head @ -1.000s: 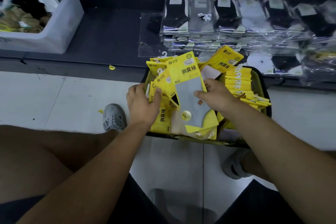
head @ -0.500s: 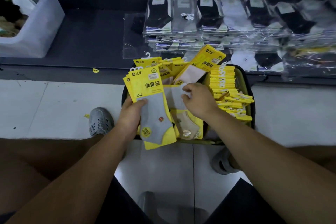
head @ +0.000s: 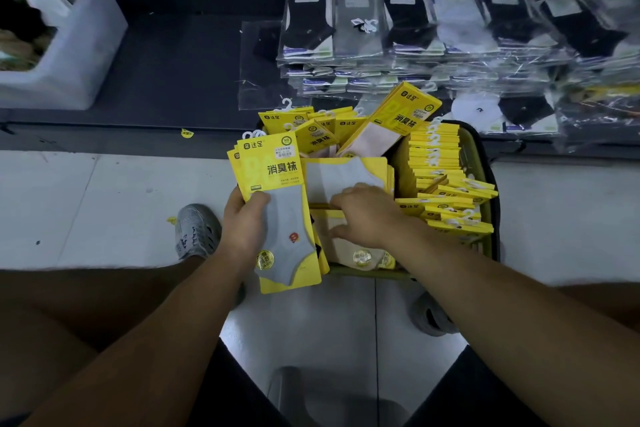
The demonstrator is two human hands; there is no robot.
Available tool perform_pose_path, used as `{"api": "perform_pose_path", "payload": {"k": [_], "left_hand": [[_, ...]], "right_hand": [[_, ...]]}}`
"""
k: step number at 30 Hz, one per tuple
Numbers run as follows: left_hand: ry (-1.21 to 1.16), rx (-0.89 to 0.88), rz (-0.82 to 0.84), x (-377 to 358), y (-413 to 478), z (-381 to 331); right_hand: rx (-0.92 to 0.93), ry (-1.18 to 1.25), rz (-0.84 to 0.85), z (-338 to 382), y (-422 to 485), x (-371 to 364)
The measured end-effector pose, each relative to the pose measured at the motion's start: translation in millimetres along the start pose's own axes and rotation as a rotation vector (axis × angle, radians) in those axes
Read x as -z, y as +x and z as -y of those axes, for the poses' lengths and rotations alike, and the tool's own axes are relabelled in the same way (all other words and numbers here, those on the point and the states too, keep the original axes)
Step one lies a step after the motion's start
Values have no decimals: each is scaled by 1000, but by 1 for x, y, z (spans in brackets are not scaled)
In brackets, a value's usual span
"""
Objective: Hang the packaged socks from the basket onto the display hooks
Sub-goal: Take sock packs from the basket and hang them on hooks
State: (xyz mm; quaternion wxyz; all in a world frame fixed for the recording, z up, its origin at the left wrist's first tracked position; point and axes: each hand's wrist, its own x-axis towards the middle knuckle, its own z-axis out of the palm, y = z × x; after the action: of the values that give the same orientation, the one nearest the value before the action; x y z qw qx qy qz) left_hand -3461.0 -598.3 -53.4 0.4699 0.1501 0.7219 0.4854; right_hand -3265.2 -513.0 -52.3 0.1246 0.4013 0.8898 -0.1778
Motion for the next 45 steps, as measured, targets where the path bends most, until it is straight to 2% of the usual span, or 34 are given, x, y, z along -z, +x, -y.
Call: {"api": "perform_pose_path", "payload": {"k": [8,16,19,23,26,30,33,37,39,42,43,45], "left_hand": [[10,-8,35,2,-6,-5],[-49,-47,-11,13,0,-8],[-64,-49,-34,12,-3,-10],[-14,-100,-40,7,-10,-13],[-15,-70,17,-1,-16,-18],[-118,-48,82,-18,-24,-23],[-237,-9,163,-22,-27,-27],[-68,-167,149,-15,-26,-24],[-18,-198,152,-11,-24,-19],[-33,-144,105,-2,-19,-16],[-55,-121,82,3,-15,-15],[-87,-100,45,16,-7,-14]], "right_hand": [[-41,75,-81,4,-4,0],[-193,571,44,-29,-15,43],[-276,827,20,-48,-25,67],[-339,1086,-119,-58,-34,85],[-305,1284,-158,-42,-34,85],[-283,1404,-126,0,-23,62],[-290,1227,-181,23,-18,44],[-176,922,-254,34,-15,37],[-128,908,-218,35,-11,34],[-136,930,-204,25,-2,36],[-155,865,-234,18,3,36],[-173,533,-292,2,14,34]]}}
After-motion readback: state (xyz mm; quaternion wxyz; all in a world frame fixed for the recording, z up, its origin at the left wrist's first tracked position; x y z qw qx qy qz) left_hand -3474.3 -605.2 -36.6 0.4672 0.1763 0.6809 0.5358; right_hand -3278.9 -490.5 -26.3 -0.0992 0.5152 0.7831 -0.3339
